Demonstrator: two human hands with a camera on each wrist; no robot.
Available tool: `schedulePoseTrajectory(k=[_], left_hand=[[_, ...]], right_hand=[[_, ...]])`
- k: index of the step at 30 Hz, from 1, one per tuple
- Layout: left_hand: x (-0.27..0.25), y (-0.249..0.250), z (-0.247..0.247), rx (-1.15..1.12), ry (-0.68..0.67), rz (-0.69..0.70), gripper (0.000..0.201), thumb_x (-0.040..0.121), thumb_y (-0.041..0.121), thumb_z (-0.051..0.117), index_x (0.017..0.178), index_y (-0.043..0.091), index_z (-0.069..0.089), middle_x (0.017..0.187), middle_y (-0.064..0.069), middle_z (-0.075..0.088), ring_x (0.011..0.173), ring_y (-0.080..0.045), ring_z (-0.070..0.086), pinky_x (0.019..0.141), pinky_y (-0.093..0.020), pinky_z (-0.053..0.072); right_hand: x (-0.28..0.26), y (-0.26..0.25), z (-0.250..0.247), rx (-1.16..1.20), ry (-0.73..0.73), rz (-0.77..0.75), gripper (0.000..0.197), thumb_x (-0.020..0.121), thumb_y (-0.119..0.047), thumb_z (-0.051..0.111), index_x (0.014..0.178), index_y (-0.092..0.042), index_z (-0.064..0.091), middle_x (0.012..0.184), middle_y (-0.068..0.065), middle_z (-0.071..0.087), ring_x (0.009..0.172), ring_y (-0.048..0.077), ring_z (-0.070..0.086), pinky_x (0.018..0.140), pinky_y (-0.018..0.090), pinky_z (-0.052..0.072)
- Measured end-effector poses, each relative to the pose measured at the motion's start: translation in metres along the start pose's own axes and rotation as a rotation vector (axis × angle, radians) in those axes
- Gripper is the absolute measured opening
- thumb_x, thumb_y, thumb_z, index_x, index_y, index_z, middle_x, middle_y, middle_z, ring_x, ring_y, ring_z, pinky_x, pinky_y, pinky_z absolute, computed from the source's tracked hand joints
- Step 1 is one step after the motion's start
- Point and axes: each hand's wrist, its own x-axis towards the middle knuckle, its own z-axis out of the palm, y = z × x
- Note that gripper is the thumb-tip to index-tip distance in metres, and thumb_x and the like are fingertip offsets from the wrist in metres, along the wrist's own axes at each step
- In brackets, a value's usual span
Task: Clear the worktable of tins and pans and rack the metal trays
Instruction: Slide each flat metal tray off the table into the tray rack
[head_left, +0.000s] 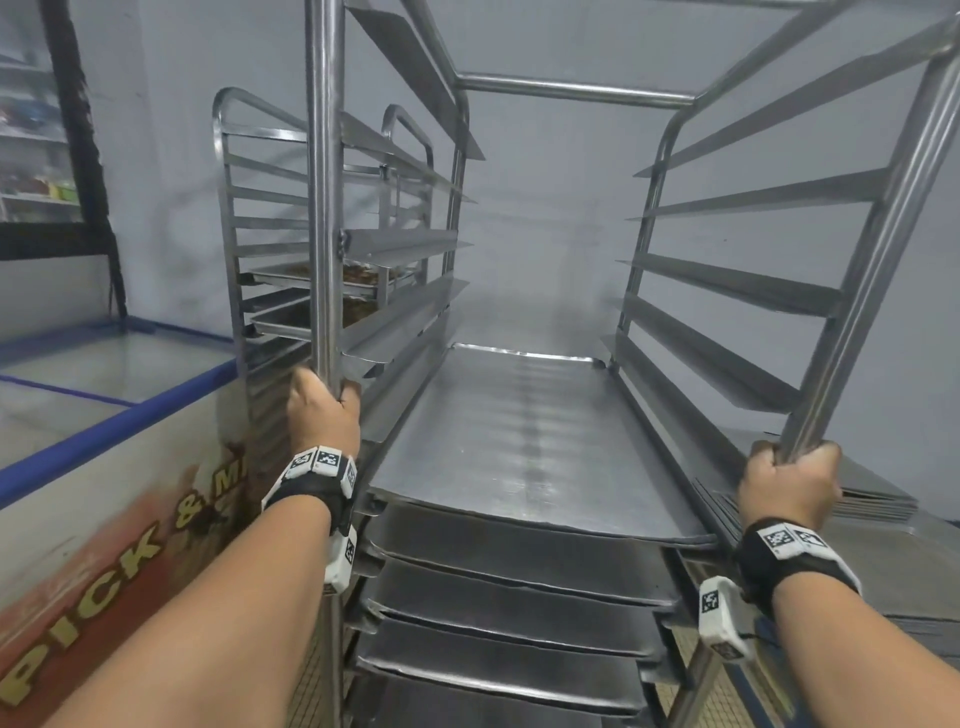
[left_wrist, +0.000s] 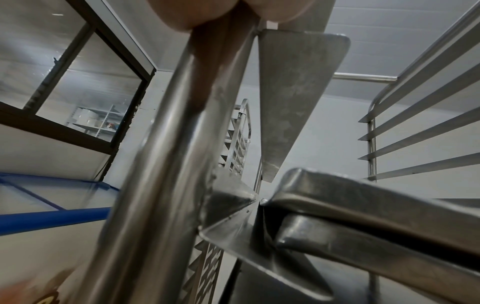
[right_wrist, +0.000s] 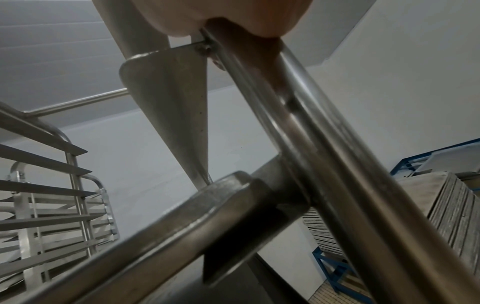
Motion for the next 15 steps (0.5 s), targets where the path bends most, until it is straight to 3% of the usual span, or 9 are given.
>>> schedulePoseTrajectory(k=[3,10,13,15], left_hand=[[0.018,-0.004,0.029,-0.010,-0.002,0.014,0.031,0.096,0.012,0.057,0.116,-0.009,0.046,0.118,-0.029,0.055,0.106,-0.040,0.056,0.074,-0.034,0.032],[0.061,-0.013,0.099,-0.057,0.010,0.062,0.026,0.093,0.010,0.056,0.110,-0.008,0.046,0.111,-0.029,0.054,0.100,-0.041,0.054,0.078,-0.043,0.040],[0.075,-0.013,0.125,-0.058,0.032,0.062,0.025,0.094,0.011,0.055,0.108,-0.006,0.045,0.110,-0.028,0.053,0.098,-0.039,0.053,0.073,-0.038,0.035],[0.086,-0.015,0.142,-0.057,0.045,0.059,0.025,0.094,0.012,0.055,0.108,-0.007,0.045,0.110,-0.030,0.053,0.099,-0.041,0.053,0.074,-0.041,0.036]], right_hand=[[0.015,0.002,0.031,0.003,-0.004,-0.003,0.019,0.094,-0.017,0.055,0.103,-0.008,0.041,0.103,0.029,0.057,0.081,0.041,0.063,0.074,0.051,0.056],[0.050,0.006,0.094,-0.010,0.006,-0.025,0.021,0.092,-0.019,0.055,0.102,-0.005,0.042,0.085,0.018,0.050,0.078,0.044,0.061,0.070,0.054,0.055],[0.065,0.009,0.119,-0.009,-0.012,-0.028,0.022,0.093,-0.019,0.054,0.105,-0.004,0.042,0.085,0.018,0.048,0.076,0.041,0.057,0.065,0.046,0.050],[0.076,0.011,0.139,-0.006,-0.012,-0.036,0.023,0.093,-0.017,0.053,0.106,-0.001,0.043,0.085,0.019,0.048,0.077,0.041,0.054,0.064,0.044,0.046]])
